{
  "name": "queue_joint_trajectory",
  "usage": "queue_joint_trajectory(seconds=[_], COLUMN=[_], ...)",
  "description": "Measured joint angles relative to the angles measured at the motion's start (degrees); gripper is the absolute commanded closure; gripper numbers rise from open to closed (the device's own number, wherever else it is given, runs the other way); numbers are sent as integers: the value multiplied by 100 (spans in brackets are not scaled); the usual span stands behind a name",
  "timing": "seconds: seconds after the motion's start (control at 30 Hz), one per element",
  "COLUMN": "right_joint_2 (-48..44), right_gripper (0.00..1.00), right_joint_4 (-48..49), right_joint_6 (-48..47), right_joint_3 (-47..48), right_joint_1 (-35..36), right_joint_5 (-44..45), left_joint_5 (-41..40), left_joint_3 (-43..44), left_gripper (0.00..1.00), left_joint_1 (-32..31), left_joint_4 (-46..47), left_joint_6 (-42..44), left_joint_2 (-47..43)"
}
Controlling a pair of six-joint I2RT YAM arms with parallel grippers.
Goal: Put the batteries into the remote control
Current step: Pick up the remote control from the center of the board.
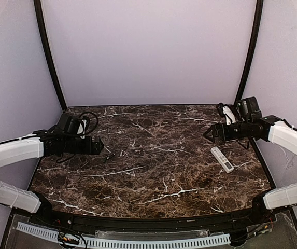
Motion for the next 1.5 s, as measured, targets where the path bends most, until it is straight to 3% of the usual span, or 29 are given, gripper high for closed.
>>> queue_joint_trajectory(seconds=[0.27, 0.43, 0.87, 1.07, 1.33, 1.5], right_joint_2=[994, 1119, 2114, 2188, 2614, 2728], right_gripper=[1, 1, 9, 24, 30, 48], right_joint_4=[-765, -1029, -1362, -1565, -1718, -1792], right_joint_6=[-144, -9, 98, 42, -79, -201], right_joint_3=[184, 114, 258, 433, 575, 621], right_joint_1=[35, 35, -293, -501, -525, -525], right_joint_5=[756, 1119, 1408, 1486, 1488, 1480], left_joint_5=[98, 114, 160, 236, 256, 264], left_joint_3=[20, 177, 260, 260, 260, 260], left_gripper=[0, 0, 0, 0, 0, 0], left_joint_1=[-140, -275, -286, -313, -313, -313], left_joint_4=[-20, -42, -48, -46, -46, -48], left_joint_6=[7, 81, 109, 142, 162, 201], left_joint_2=[0, 0, -109, -144, -260, -282])
